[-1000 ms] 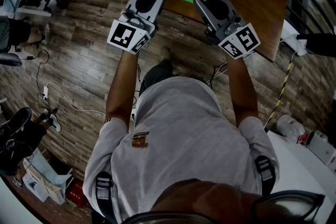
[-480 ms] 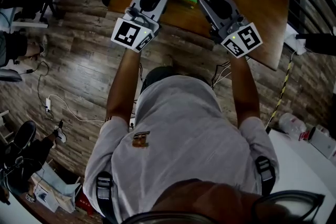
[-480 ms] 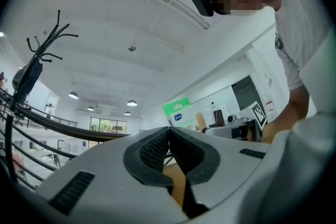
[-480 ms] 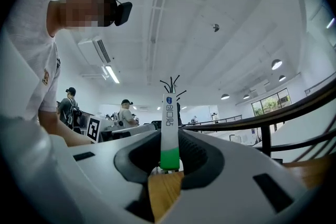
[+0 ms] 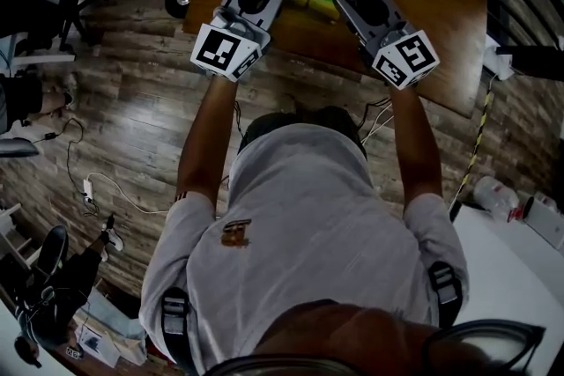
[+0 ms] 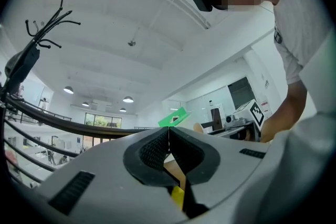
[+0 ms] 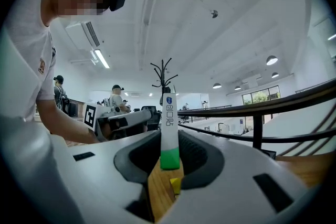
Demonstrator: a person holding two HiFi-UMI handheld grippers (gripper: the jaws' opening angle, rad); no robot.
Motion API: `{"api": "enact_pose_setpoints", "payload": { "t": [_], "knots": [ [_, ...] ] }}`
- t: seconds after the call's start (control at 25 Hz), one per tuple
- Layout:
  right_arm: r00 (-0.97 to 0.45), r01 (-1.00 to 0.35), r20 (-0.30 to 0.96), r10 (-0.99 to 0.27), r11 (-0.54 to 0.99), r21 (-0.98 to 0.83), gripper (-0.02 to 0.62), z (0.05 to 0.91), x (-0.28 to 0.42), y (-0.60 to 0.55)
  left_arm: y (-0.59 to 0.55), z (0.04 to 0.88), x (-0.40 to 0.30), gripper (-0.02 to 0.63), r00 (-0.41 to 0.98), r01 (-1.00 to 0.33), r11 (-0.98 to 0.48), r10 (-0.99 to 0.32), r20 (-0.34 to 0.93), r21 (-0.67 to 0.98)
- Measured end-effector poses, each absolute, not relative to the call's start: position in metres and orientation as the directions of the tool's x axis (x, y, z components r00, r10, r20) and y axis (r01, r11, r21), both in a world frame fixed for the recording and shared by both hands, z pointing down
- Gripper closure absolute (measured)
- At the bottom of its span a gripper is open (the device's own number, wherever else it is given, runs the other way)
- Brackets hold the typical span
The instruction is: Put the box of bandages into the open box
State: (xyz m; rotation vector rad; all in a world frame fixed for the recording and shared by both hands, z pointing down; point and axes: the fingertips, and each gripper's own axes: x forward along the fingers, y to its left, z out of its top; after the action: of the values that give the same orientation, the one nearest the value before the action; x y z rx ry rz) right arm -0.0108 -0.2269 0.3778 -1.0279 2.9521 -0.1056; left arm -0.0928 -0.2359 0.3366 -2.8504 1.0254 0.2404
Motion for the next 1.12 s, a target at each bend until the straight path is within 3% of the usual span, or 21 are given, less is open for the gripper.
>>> {"api": "enact_pose_setpoints", "payload": {
  "t": [0.4,0.68,1.12],
  "knots": [
    [-0.739,-0.661,0.207,-0.641,0.749,-0.041,0.492,0.424,-0.011,-0.267,-0.260,0.348,-0.094,0.586,0.771,-0.623,-0.781,-0.609,-0.185,-0.025],
    [-0.700,-0.651,0.408,-0.586,0.759,-0.026,0.494,0.471,-0.005,-0.298,-0.281,0.356,-0.084,0.586,0.762,-0.636,-0.772,-0.628,-0.158,-0.003],
    [-0.627,-0.626,0.599,-0.498,0.780,-0.006,0.492,0.528,-0.005,-0.331,-0.306,0.375,-0.077,0.586,0.739,-0.664,-0.747,-0.660,-0.133,0.015]
  ]
}}
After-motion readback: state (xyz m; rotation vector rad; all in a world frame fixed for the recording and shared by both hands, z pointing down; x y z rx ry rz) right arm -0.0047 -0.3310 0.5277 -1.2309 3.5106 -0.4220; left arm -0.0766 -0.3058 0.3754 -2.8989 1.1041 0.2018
